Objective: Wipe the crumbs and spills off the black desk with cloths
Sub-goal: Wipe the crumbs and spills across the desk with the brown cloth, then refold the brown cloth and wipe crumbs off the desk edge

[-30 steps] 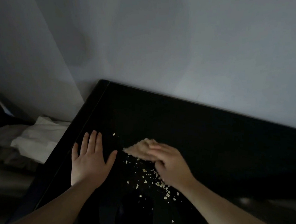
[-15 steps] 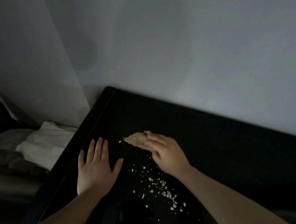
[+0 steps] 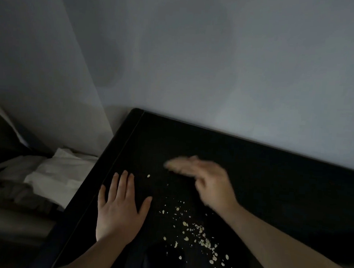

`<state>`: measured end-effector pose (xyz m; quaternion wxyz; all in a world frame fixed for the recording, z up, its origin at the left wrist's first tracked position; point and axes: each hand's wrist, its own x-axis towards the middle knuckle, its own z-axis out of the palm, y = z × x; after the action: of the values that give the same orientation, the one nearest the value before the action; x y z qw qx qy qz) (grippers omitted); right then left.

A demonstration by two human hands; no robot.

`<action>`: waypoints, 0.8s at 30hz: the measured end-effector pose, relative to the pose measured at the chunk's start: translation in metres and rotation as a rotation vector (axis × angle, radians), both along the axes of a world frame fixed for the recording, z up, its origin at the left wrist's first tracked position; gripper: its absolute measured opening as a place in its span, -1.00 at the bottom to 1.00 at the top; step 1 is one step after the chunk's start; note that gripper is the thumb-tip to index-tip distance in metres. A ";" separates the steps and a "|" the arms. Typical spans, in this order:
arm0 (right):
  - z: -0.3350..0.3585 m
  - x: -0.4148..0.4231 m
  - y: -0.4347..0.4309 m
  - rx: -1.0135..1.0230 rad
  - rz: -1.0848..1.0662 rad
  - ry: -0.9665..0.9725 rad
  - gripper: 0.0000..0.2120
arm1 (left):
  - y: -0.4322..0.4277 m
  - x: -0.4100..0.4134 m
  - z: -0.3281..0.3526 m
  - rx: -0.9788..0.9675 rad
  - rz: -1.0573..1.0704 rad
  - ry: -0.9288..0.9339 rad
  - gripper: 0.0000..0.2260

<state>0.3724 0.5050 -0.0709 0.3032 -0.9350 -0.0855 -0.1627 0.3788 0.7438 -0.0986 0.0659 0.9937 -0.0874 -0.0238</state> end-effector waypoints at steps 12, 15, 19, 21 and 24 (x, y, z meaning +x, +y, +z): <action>-0.009 0.114 0.050 -0.003 -0.078 0.271 -0.50 | 0.001 0.002 -0.004 -0.001 -0.011 -0.018 -0.32; -0.013 0.081 0.069 0.019 0.196 0.255 -0.55 | 0.004 0.002 0.000 -0.117 -0.022 -0.028 -0.31; -0.001 0.028 0.065 0.035 0.376 0.378 -0.62 | 0.008 0.002 0.009 -0.444 0.047 -0.026 -0.35; 0.010 0.005 0.060 0.022 0.409 0.461 -0.65 | 0.009 0.004 0.014 -0.508 0.068 0.024 -0.49; 0.028 -0.020 0.052 0.020 0.393 0.629 -0.67 | 0.011 0.011 0.023 -0.420 0.027 0.176 -0.59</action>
<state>0.3523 0.5574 -0.0427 0.3494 -0.9020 -0.1644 0.1930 0.3896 0.7548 -0.0752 0.2790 0.9533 -0.0712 -0.0909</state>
